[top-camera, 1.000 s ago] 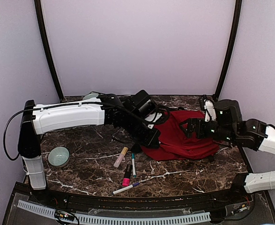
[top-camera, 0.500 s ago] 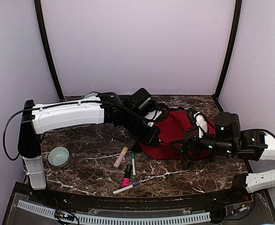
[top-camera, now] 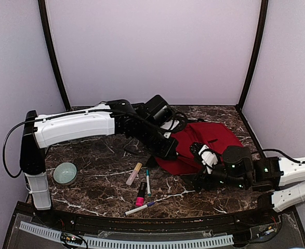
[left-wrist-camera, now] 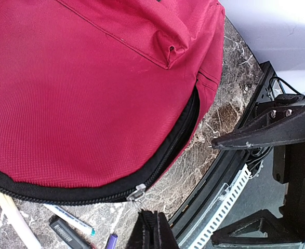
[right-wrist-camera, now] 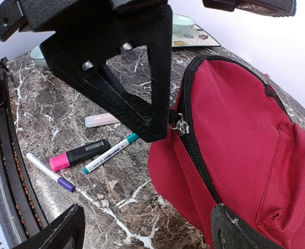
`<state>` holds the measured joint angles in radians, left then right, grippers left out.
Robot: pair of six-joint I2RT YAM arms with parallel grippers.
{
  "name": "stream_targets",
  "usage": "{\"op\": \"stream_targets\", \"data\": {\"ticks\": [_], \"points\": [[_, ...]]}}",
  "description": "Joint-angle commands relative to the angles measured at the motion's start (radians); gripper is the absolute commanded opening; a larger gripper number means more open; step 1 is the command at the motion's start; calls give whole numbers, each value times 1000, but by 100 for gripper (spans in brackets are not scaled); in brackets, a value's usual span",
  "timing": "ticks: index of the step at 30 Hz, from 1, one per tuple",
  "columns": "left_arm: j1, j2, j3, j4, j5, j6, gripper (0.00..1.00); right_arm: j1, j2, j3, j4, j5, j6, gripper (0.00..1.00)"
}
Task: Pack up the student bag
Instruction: Hold the largest pocket of the student bag.
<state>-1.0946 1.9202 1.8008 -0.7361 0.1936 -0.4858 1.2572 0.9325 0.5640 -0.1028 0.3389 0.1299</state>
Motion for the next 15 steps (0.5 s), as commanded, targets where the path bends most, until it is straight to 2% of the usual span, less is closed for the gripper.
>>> {"op": "stream_targets", "data": {"ticks": [1,4,11,15], "points": [[4,-40,51,-24,6,-4,0,16,2,-27,137,76,-66,80],[4,-38,62,-37,1,1,0,18,13,-25,167,117,-98,74],[4,-36,66,-28,29,14,0,17,63,-7,227,175,-148,72],[4,-35,66,-15,77,32,0,17,140,12,234,224,-158,63]]}}
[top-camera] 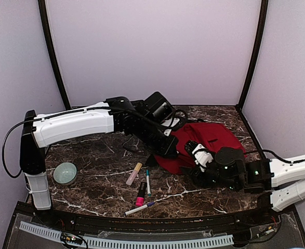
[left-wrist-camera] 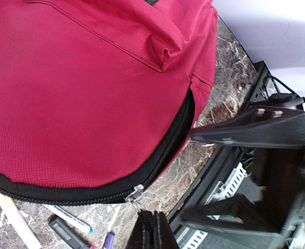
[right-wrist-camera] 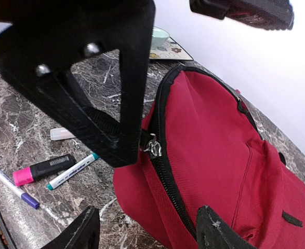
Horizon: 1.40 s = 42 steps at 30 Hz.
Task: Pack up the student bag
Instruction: Hold the largest pocket of the student bag, then zip the largest pocket of the bag in the student bag, then hold the largest pocket of the student bag.
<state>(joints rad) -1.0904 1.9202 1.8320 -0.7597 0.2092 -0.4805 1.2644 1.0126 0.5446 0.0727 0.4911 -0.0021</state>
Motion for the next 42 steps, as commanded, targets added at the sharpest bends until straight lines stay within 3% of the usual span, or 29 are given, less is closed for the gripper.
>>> {"op": "stream_targets", "data": {"ticks": [1,3,7,14,22,28,30,33,35,37,42], "points": [[1,-35,34,12,73,29,0,9,76,33,61,84,-26,60],[1,-34,32,19,92,29,0,10,101,31,92,103,-31,48],[0,-36,28,12,87,13,0,10,113,38,100,121,-30,0],[52,-84,-53,-2,-3,-58,0,10,27,17,-5,74,-8,0],[192,-117,-154,-37,-45,-2,0,10,-107,-58,-38,-22,10,0],[199,-121,-137,8,10,7,0,10,-79,-29,-87,-30,60,0],[194,-131,-145,41,38,-4,0,10,-54,-6,-108,7,102,7],[165,-140,-137,62,47,-15,0,10,-29,26,-124,33,138,41],[146,-142,-133,69,47,-24,0,9,-21,51,-114,17,136,58],[131,-145,-133,77,47,-41,0,10,-18,79,-100,-11,125,65],[101,-145,-126,137,66,-119,0,9,19,188,-111,-82,106,66]]}}
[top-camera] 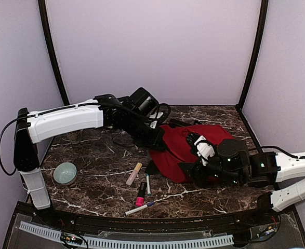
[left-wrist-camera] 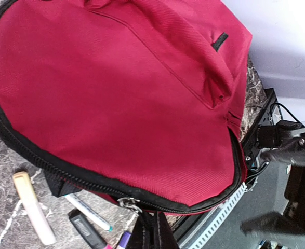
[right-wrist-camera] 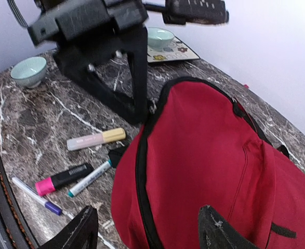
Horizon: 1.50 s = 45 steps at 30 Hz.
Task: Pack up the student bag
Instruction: Hold the largest pocket of the student bag, then zip the largest pocket of the bag in the student bag.
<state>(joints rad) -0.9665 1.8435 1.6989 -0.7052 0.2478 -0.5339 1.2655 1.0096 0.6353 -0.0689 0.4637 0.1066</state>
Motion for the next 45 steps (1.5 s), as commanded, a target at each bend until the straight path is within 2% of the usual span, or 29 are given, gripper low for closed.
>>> {"op": "stream_targets", "data": {"ticks": [1,4,6,9,19,30,33,40,45], "points": [[-32,-64,14,97,34,-80,0,8,24,109,35,-58,2,66],[-60,-31,75,99,43,-92,0,9,13,111,69,-39,41,66],[-81,8,188,20,39,-72,0,8,-9,91,101,-27,73,66],[-92,41,256,-6,85,-55,0,8,-49,50,116,-17,127,66],[-97,66,273,-3,129,-49,0,9,-103,19,78,31,191,63],[-97,67,282,21,179,-35,0,8,-41,30,64,161,134,48],[-97,66,284,24,196,-32,0,5,-44,25,51,164,125,38],[-97,65,315,16,207,-26,0,3,-71,21,-57,139,168,0],[-90,62,340,-38,139,-12,0,3,-134,8,-96,103,171,0]]}}
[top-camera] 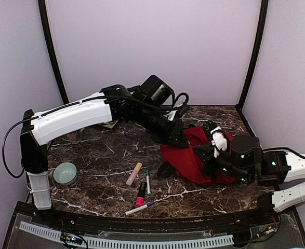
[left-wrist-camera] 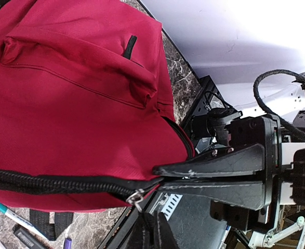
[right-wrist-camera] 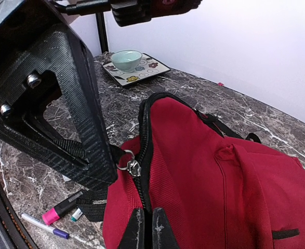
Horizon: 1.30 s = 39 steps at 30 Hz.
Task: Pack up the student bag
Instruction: Zip the largest pocket of the bag in the student bag.
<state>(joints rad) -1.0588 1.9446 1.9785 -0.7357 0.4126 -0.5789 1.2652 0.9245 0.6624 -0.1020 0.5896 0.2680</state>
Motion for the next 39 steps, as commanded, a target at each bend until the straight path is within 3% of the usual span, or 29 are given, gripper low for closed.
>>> {"op": "stream_targets", "data": {"ticks": [1,23,28,33,34,37,39], "points": [[9,-41,61,-28,-47,36,0,4,-60,-18,-74,-30,8,0],[210,53,81,-235,-300,127,0,4,-156,12,-240,-309,26,0],[205,22,118,-255,-218,146,0,5,-131,30,-250,-281,33,0],[176,-61,16,-217,-204,150,0,3,-101,36,-180,-278,18,0],[169,-76,-18,-202,-191,146,0,4,-91,41,-172,-277,17,5],[145,-111,-61,-142,-159,129,0,4,-49,57,-143,-270,11,44],[127,-117,-69,-117,-144,116,0,3,-22,69,-114,-254,10,58]]}}
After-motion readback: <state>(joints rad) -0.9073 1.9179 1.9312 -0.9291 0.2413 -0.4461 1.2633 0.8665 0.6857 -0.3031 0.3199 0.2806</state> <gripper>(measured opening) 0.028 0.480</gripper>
